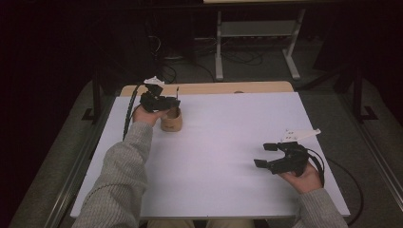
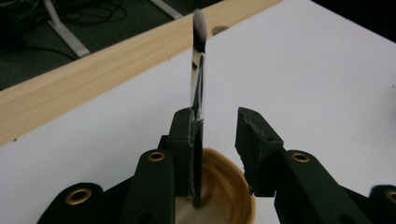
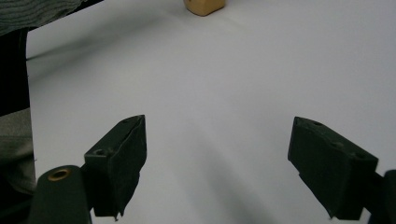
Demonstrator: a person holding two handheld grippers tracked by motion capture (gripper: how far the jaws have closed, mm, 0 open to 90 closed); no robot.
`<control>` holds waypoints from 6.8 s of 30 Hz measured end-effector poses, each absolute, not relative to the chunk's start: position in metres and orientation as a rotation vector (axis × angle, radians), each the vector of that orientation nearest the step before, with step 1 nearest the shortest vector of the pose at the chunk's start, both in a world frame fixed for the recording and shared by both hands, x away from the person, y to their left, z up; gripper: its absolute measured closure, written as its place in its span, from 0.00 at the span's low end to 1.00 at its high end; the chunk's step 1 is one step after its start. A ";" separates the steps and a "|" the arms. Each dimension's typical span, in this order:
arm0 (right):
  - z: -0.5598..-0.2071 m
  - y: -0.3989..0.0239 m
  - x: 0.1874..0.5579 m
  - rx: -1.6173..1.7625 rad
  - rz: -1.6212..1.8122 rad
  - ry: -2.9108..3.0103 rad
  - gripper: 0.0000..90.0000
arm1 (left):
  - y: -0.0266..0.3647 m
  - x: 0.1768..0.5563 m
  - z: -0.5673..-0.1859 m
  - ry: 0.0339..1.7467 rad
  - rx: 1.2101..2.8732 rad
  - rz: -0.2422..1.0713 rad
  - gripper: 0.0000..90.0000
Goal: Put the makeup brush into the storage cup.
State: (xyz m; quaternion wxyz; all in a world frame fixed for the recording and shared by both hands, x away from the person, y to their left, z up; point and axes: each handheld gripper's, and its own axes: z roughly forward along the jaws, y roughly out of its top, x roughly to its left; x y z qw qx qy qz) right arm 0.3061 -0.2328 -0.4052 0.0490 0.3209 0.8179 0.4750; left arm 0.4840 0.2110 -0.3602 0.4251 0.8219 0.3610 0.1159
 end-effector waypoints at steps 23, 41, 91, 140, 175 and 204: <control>-0.404 -0.242 0.302 1.018 1.377 2.420 0.18 | 0.221 0.454 -0.352 0.872 2.037 0.283 0.72; -0.405 -0.243 0.300 1.046 1.330 2.383 0.18 | 0.223 0.431 -0.342 0.829 2.049 0.268 0.68; -0.406 -0.250 0.300 1.080 1.283 2.323 0.17 | 0.213 0.374 -0.353 0.748 2.113 0.218 0.33; -0.407 -0.242 0.294 1.061 1.292 2.309 0.16 | 0.239 0.306 -0.371 0.716 2.083 0.292 0.26; -0.416 -0.232 0.291 1.031 1.270 2.386 0.16 | 0.250 0.275 -0.400 0.736 2.036 0.348 0.23; -0.420 -0.232 0.285 1.008 1.303 2.407 0.16 | 0.259 0.277 -0.402 0.739 2.008 0.361 0.20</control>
